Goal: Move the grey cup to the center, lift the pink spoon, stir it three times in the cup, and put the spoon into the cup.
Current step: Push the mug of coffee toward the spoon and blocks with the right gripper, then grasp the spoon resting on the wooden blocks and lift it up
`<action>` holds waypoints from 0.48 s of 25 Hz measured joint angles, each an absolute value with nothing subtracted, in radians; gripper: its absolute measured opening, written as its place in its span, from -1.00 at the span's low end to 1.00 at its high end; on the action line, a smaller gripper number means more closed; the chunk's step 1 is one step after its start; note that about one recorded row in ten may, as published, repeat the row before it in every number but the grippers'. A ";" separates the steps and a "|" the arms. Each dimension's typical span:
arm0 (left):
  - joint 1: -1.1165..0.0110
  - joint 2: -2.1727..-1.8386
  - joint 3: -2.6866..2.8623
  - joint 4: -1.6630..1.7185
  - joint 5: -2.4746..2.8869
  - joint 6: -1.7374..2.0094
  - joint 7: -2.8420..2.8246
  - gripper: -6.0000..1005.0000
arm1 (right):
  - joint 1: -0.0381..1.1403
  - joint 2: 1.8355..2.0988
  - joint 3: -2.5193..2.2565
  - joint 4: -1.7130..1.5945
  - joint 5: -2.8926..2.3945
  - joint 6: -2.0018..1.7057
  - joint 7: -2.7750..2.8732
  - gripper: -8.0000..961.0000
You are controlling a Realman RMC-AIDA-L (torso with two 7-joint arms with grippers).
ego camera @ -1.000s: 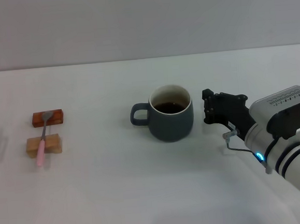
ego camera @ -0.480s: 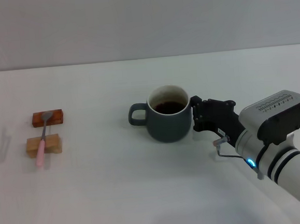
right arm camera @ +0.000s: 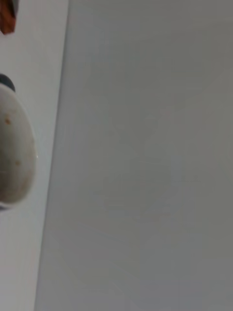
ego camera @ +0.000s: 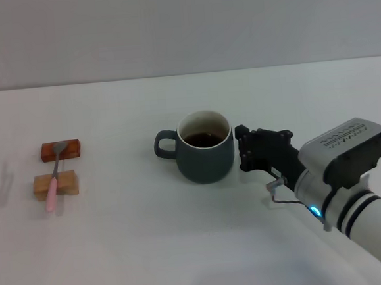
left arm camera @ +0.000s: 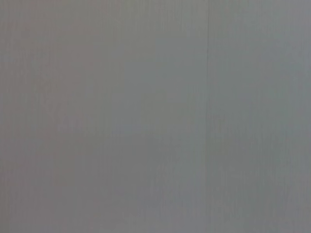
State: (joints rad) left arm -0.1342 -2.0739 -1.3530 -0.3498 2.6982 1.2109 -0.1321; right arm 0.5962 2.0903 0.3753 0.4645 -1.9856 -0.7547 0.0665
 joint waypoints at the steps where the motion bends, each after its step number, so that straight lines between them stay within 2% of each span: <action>1: -0.134 -2.074 -1.353 -0.350 2.698 1.211 -0.132 0.66 | 0.590 2.090 0.379 0.459 -1.985 -0.764 0.066 -0.99; 12: -0.091 -2.072 -1.265 -0.362 2.700 1.240 -0.144 0.66 | 0.370 2.084 0.491 0.343 -1.979 -1.167 0.062 -0.99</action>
